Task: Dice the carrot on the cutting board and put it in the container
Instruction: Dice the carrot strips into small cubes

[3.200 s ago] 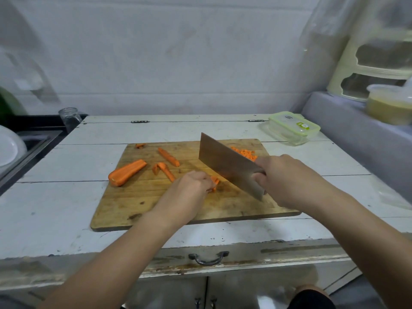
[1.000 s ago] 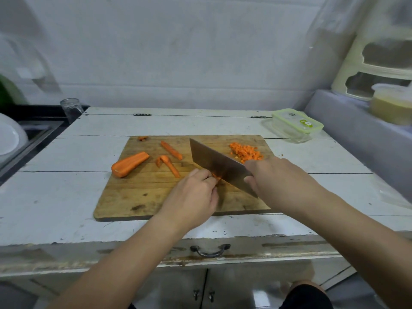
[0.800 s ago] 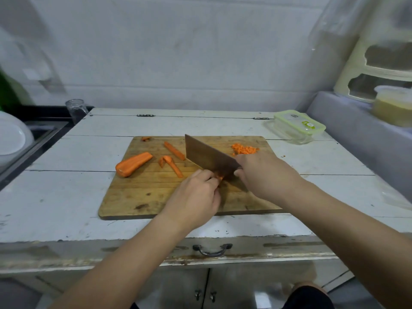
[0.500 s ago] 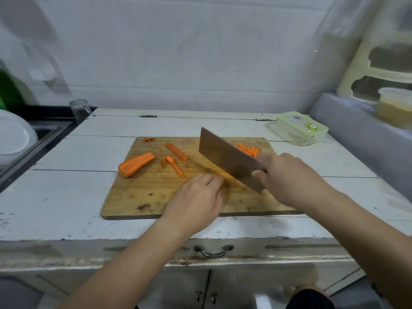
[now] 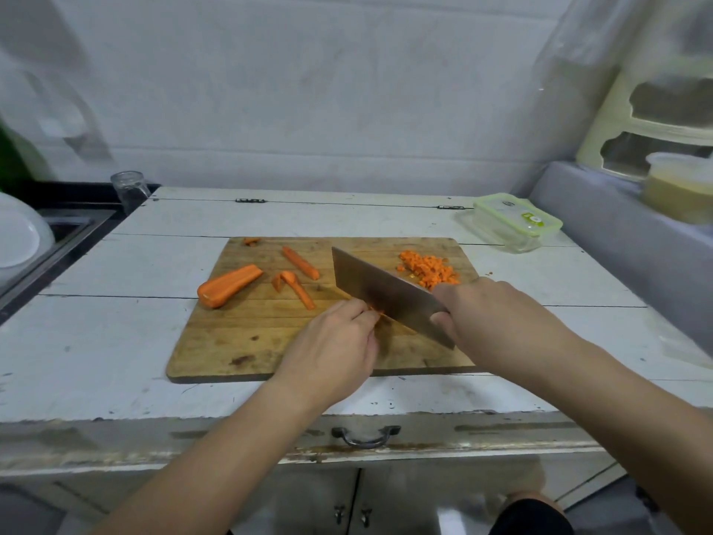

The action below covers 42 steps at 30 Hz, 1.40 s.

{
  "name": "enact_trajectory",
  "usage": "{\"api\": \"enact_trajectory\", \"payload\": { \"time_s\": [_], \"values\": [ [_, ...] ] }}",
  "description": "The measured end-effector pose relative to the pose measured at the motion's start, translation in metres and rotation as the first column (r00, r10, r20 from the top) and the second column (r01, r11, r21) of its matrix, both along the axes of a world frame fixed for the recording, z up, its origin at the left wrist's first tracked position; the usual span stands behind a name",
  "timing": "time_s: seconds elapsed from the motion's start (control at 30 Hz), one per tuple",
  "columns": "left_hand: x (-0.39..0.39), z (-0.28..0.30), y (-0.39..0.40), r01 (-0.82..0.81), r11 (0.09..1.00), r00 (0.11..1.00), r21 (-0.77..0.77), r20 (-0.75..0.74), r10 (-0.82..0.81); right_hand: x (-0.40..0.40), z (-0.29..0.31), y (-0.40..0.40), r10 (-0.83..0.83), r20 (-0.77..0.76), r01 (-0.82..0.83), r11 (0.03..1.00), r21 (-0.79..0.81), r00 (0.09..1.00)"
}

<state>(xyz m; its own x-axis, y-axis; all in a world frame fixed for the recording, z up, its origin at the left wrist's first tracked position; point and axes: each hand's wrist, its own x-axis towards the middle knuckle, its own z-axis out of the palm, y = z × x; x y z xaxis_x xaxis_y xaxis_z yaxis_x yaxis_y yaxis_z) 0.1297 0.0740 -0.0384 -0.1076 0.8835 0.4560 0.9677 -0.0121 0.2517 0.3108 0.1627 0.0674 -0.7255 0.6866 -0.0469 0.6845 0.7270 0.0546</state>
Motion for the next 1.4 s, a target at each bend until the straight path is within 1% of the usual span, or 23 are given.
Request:
{"api": "enact_trajectory", "payload": {
  "time_s": [0.1, 0.2, 0.27, 0.37, 0.43, 0.57, 0.63, 1.0, 1.13, 1.2, 1.27, 1.33, 1.4],
  "values": [
    [-0.002, -0.001, 0.001, 0.002, 1.000, 1.000, -0.013, -0.008, -0.003, -0.014, -0.002, -0.001, 0.035, 0.035, -0.035, 0.999, 0.007, 0.999],
    [-0.002, -0.001, 0.000, 0.005, 1.000, 0.999, -0.017, -0.037, -0.006, -0.025, -0.005, 0.004, 0.058, -0.013, -0.059, 0.998, -0.010, 0.998],
    [-0.001, -0.002, -0.002, 0.002, 1.000, 0.999, -0.013, -0.045, -0.002, -0.022, -0.006, 0.011, 0.015, -0.067, -0.018, 0.999, -0.043, 0.998],
    [0.001, -0.005, -0.004, -0.008, 1.000, 1.000, -0.014, -0.030, 0.008, -0.007, -0.006, 0.020, -0.094, -0.149, 0.080, 0.992, -0.094, 0.984],
    [0.001, -0.006, -0.004, -0.009, 1.000, 1.000, -0.012, -0.022, 0.009, 0.001, -0.003, 0.019, -0.114, -0.169, 0.097, 0.990, -0.105, 0.979],
    [0.000, -0.004, -0.004, 0.001, 1.000, 1.000, -0.017, -0.029, -0.001, 0.005, 0.000, 0.009, -0.053, -0.140, 0.041, 0.995, -0.087, 0.989],
    [0.001, -0.002, -0.004, -0.001, 1.000, 1.000, -0.015, -0.030, 0.000, 0.003, 0.000, 0.004, -0.026, -0.099, 0.020, 0.998, -0.065, 0.995],
    [0.001, 0.000, -0.002, -0.002, 1.000, 0.998, -0.009, -0.063, 0.002, -0.004, -0.005, 0.001, 0.044, 0.020, -0.045, 0.998, 0.041, 0.999],
    [0.000, 0.002, 0.000, 0.002, 1.000, 0.998, -0.019, -0.066, -0.003, -0.022, -0.015, 0.001, 0.085, -0.012, -0.085, 0.995, 0.051, 0.996],
    [0.000, 0.001, -0.002, 0.005, 1.000, 0.998, -0.027, -0.062, -0.007, -0.023, -0.014, 0.007, 0.045, -0.057, -0.045, 0.999, -0.001, 0.997],
    [0.001, -0.001, -0.004, -0.010, 0.999, 0.999, -0.033, -0.054, 0.009, -0.015, -0.009, 0.016, -0.037, -0.091, 0.032, 0.997, -0.064, 0.995],
    [0.001, -0.004, -0.005, -0.019, 0.999, 0.999, -0.032, -0.031, 0.018, -0.004, -0.007, 0.022, -0.105, -0.116, 0.094, 0.991, -0.094, 0.988],
    [0.001, -0.005, -0.006, -0.028, 0.999, 0.999, -0.035, -0.016, 0.028, 0.004, -0.005, 0.024, -0.132, -0.151, 0.115, 0.986, -0.119, 0.980]
  ]
}}
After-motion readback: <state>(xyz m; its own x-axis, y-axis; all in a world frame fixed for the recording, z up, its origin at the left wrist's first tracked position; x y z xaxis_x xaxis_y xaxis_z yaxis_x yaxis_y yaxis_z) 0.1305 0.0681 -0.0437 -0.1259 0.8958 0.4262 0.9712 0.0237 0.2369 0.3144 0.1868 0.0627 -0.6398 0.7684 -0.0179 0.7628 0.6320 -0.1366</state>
